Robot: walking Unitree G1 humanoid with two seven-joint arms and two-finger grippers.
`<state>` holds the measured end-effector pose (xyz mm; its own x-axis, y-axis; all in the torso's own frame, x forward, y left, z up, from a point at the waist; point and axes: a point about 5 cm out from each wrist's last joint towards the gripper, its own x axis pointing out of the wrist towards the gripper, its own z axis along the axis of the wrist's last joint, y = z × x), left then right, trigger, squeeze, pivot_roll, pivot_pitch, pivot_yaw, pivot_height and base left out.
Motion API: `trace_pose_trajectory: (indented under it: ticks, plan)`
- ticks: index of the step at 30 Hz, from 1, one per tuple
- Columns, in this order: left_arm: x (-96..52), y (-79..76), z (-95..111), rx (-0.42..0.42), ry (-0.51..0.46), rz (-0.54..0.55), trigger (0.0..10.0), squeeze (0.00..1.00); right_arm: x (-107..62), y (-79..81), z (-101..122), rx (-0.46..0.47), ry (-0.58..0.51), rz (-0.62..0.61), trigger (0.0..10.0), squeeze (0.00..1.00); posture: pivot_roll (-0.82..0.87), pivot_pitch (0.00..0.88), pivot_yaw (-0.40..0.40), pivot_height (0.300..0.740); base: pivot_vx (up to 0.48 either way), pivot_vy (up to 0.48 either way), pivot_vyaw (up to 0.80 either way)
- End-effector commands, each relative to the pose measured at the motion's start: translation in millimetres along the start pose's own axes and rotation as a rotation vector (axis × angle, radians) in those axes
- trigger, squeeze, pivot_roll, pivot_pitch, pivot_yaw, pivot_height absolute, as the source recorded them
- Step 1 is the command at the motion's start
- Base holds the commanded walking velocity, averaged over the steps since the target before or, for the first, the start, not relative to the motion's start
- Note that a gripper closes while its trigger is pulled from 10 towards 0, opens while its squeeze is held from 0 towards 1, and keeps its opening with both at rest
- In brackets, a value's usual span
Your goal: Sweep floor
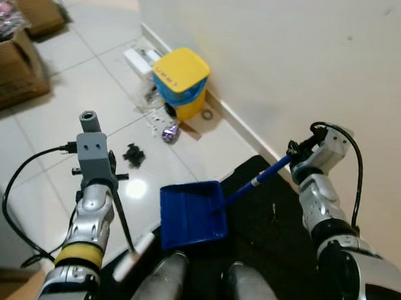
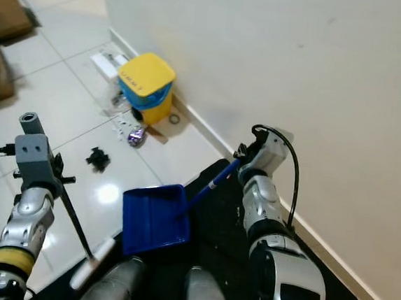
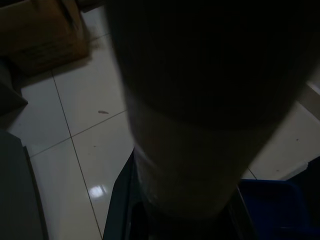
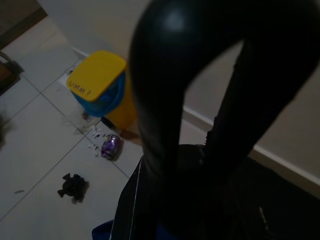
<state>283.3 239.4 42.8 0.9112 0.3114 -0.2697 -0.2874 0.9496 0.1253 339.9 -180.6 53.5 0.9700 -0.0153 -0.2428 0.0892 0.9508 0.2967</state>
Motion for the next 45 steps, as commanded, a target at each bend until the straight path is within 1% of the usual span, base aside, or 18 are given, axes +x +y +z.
trace_pose_trajectory:
  ticks: [1,4,5,9,16,25,38,41,43,45]
  plan:
    - [-0.2,8.5,-0.1,-0.024,0.019,-0.014,10.0,0.0,1.3,4.0,0.8,0.0,0.007,0.027,10.0,0.0,0.12,0.111,-0.063,0.74,0.0,0.0,0.8]
    - [-0.5,8.3,0.1,-0.044,0.014,-0.02,10.0,0.0,1.5,4.6,0.7,0.001,0.008,0.031,10.0,0.0,0.12,0.111,-0.064,0.74,0.0,0.0,0.8]
    - [-1.4,10.4,4.7,-0.019,-0.048,0.01,10.0,0.0,1.7,5.5,0.7,0.0,0.011,0.038,10.0,0.0,0.12,0.111,-0.064,0.74,0.0,0.0,0.8]
    - [-1.9,9.5,3.7,-0.027,-0.036,0.011,10.0,0.0,2.0,7.2,0.7,-0.003,0.015,0.05,10.0,0.0,0.12,0.111,-0.069,0.74,0.0,0.0,0.8]
    - [-3.0,13.2,4.3,-0.077,-0.032,0.041,10.0,0.0,2.9,11.7,0.9,-0.007,0.022,0.092,10.0,0.0,0.12,0.109,-0.07,0.74,0.0,0.0,0.8]
    - [-3.0,11.4,6.1,-0.06,-0.045,0.021,10.0,0.0,3.2,14.2,0.6,-0.007,0.028,0.114,10.0,0.0,0.12,0.105,-0.068,0.74,0.0,0.0,0.8]
    - [-2.5,11.0,8.1,-0.066,-0.046,0.017,10.0,0.0,3.4,22.0,-0.7,-0.034,0.037,0.177,10.0,0.0,0.12,0.089,-0.072,0.74,0.0,0.0,0.8]
    - [-2.1,11.3,9.7,-0.055,-0.056,0.02,10.0,0.0,2.7,26.0,-2.2,-0.047,0.035,0.209,10.0,0.0,0.12,0.087,-0.071,0.74,0.0,0.0,0.13]
    - [-1.4,12.0,12.1,-0.034,-0.067,0.037,10.0,0.0,2.0,26.6,-3.7,-0.048,0.036,0.213,10.0,0.0,0.12,0.087,-0.07,0.74,0.0,0.0,0.0]
    - [0.6,14.5,15.6,-0.041,-0.076,0.079,10.0,0.0,1.6,26.5,-4.2,-0.04,0.033,0.215,10.0,0.0,0.11,0.087,-0.068,0.74,0.0,0.0,0.0]
